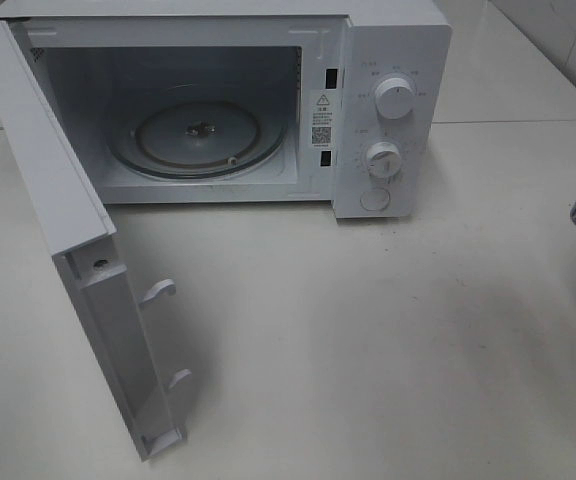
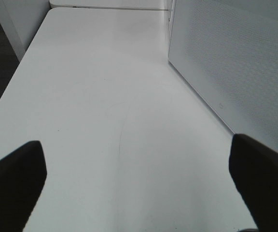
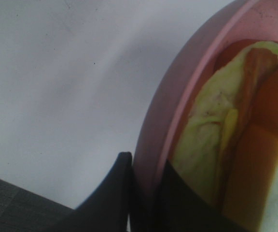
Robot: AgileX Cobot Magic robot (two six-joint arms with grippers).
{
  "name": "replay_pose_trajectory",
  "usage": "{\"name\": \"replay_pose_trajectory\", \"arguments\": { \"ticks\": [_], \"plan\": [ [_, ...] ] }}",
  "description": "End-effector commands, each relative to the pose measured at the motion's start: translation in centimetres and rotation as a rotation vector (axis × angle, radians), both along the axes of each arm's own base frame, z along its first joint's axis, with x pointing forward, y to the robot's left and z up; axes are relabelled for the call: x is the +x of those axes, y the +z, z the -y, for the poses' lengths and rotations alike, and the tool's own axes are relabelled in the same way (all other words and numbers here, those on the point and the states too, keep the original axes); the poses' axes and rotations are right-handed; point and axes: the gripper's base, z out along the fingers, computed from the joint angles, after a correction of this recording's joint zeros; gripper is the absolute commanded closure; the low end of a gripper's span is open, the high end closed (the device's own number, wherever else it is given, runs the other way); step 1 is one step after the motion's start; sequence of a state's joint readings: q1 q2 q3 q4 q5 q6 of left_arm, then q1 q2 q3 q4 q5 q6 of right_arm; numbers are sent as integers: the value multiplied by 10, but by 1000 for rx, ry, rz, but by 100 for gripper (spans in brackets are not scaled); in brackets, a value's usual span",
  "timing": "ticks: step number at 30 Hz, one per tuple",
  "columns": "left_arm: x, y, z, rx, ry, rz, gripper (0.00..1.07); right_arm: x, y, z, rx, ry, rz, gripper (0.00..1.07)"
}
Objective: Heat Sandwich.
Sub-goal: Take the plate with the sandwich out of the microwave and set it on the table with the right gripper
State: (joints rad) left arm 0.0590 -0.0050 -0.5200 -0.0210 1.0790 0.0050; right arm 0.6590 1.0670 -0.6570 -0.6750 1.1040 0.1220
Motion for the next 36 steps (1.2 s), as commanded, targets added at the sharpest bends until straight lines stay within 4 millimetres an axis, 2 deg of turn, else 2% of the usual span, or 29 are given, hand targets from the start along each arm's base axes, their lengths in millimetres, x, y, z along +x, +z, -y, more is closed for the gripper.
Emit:
{"name": "replay_pose_trajectory", "arguments": {
  "ticks": [1,4,17,32,36],
  "plan": [
    [-2,0,0,1,-2,25,9,8,-2,0,-42,-43,35,107],
    [-2,0,0,1,-2,25,9,17,-10,-5,-48,-98,55,107],
    [-2,0,0,1,-2,25,9,46,-16,-20,-26,-271,171,107],
    [-2,0,0,1,-2,25,9,72,-41,-1,-28,-395,157,107],
    [-2,0,0,1,-2,25,9,81,-53,5,-22,-441,146,107]
  ]
}}
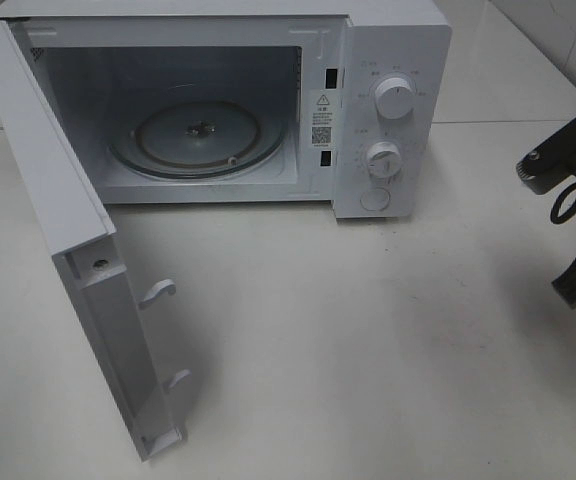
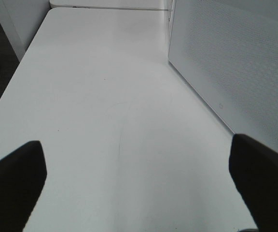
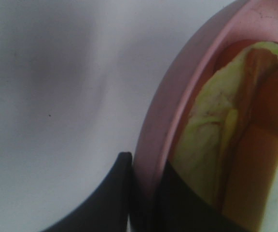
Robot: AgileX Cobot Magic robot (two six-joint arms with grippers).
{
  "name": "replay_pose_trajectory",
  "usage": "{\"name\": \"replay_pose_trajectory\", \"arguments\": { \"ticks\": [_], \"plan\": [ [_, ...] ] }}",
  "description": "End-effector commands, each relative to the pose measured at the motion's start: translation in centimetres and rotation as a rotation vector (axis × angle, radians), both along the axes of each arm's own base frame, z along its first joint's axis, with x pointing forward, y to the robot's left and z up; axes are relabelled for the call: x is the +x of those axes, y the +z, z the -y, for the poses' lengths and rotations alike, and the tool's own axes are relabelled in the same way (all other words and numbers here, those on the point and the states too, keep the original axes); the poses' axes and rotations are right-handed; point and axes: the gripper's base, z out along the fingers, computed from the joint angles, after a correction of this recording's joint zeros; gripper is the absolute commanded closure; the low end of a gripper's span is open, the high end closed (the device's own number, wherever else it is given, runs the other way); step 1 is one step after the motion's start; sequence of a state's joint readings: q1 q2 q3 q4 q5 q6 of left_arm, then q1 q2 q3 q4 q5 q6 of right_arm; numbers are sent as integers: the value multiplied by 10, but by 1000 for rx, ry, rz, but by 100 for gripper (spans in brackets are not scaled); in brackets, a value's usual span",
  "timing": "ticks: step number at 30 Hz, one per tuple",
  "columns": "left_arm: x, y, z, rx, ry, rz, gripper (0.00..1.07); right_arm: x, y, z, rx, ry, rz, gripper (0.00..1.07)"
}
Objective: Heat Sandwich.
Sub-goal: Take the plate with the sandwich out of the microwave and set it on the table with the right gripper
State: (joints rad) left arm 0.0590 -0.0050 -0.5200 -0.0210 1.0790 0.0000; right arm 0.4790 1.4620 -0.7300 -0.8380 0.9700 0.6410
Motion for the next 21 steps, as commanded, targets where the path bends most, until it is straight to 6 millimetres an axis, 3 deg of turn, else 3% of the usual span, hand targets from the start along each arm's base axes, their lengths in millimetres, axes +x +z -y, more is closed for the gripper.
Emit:
{"name": "replay_pose_trajectory", "arguments": {
  "ticks": [1,21],
  "plan": [
    [-2,0,0,5,-5,25,9,7,-2,5,-25,-14,23,107],
    [-2,0,0,5,-5,25,9,34,-66,4,-22,-80,-13,107]
  ]
}}
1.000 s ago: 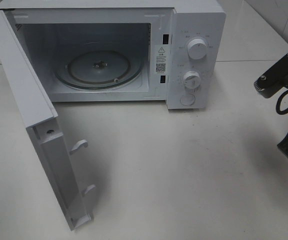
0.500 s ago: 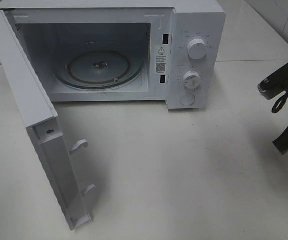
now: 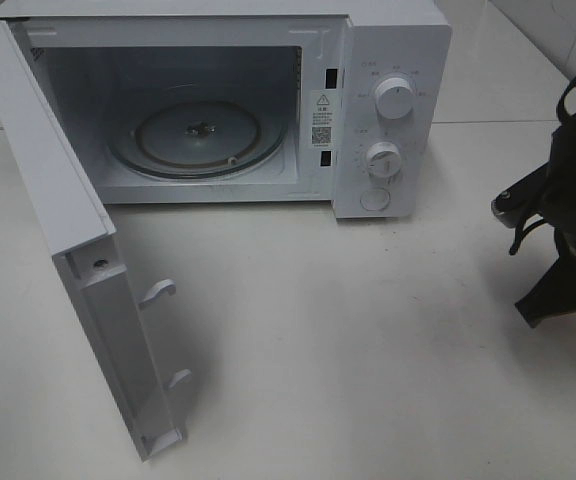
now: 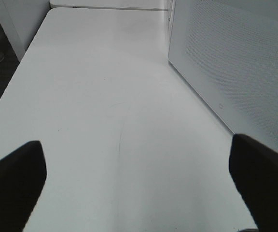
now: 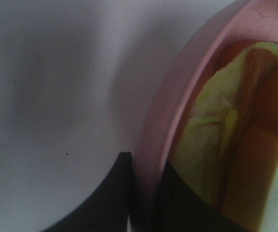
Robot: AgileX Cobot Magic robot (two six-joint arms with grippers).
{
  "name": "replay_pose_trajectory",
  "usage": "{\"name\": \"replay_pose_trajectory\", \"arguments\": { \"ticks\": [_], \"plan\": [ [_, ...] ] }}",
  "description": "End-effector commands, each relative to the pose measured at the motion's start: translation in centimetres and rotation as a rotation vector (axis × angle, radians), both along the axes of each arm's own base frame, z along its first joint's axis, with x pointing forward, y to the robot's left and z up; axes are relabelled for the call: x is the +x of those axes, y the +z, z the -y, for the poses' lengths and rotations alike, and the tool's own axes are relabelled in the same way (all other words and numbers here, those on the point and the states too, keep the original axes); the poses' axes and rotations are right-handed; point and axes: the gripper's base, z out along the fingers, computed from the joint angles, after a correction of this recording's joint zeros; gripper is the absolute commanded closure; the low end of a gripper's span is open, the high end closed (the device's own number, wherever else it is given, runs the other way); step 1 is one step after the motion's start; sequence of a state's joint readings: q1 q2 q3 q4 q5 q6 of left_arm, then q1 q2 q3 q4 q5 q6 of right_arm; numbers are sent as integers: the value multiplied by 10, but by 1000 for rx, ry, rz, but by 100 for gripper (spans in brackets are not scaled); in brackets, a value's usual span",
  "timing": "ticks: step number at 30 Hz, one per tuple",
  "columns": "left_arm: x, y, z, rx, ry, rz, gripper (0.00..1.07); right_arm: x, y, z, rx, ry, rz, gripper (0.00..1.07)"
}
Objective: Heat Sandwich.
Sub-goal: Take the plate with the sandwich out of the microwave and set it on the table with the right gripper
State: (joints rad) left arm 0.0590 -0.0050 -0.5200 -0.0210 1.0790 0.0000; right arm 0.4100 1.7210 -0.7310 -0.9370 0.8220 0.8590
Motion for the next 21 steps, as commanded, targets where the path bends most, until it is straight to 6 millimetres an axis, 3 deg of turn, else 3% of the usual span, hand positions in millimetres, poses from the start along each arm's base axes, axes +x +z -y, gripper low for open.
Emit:
{"name": "replay_pose_trajectory", "arguments": {
  "ticks": [1,21],
  "plan": [
    [-2,0,0,5,-5,25,9,5,-6,1,-27,4,11,107],
    [-2,0,0,5,-5,25,9,14,-52,-2,-45,24,-20,105]
  ]
}}
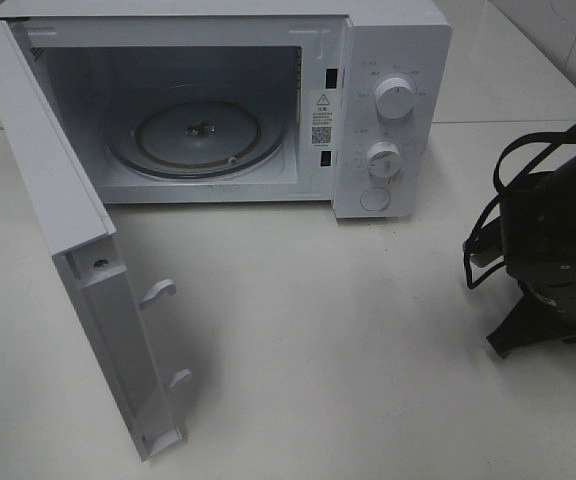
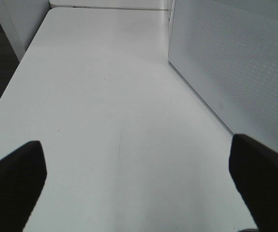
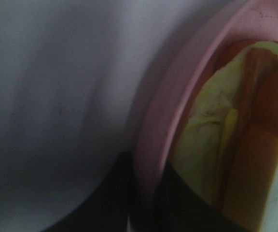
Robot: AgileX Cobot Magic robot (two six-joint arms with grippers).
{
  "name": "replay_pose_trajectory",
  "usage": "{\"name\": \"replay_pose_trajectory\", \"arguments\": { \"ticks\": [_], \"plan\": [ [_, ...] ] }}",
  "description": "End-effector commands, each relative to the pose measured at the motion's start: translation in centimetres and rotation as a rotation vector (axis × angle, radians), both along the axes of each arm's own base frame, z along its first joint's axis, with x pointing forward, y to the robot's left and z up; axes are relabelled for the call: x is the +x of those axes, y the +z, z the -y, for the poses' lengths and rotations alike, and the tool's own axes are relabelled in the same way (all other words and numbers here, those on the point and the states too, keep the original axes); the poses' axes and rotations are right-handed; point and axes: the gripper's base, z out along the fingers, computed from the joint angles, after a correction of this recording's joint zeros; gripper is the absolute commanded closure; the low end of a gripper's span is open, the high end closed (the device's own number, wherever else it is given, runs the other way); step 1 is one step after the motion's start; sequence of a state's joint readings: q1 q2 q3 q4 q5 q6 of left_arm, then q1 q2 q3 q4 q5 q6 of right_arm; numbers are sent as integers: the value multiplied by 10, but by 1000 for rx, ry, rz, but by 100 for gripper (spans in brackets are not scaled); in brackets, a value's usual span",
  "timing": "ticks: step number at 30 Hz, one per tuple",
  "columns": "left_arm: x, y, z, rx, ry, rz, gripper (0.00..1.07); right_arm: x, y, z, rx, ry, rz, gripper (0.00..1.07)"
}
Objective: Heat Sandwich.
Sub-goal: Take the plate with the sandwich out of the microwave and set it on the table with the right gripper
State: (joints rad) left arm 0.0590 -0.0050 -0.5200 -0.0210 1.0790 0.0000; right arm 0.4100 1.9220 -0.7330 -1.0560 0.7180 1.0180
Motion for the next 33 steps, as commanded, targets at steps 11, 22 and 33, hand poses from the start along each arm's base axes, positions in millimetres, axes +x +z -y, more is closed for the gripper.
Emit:
{"name": "replay_pose_trajectory", "arguments": {
  "ticks": [11,22,33],
  "plan": [
    [-2,0,0,5,-5,25,9,4,-5,1,-12,4,23,99],
    [-2,0,0,5,-5,25,9,4,4,1,0,-2,45,80],
    [-2,0,0,5,-5,25,9,-4,40,-3,89,34,27,52]
  ]
}}
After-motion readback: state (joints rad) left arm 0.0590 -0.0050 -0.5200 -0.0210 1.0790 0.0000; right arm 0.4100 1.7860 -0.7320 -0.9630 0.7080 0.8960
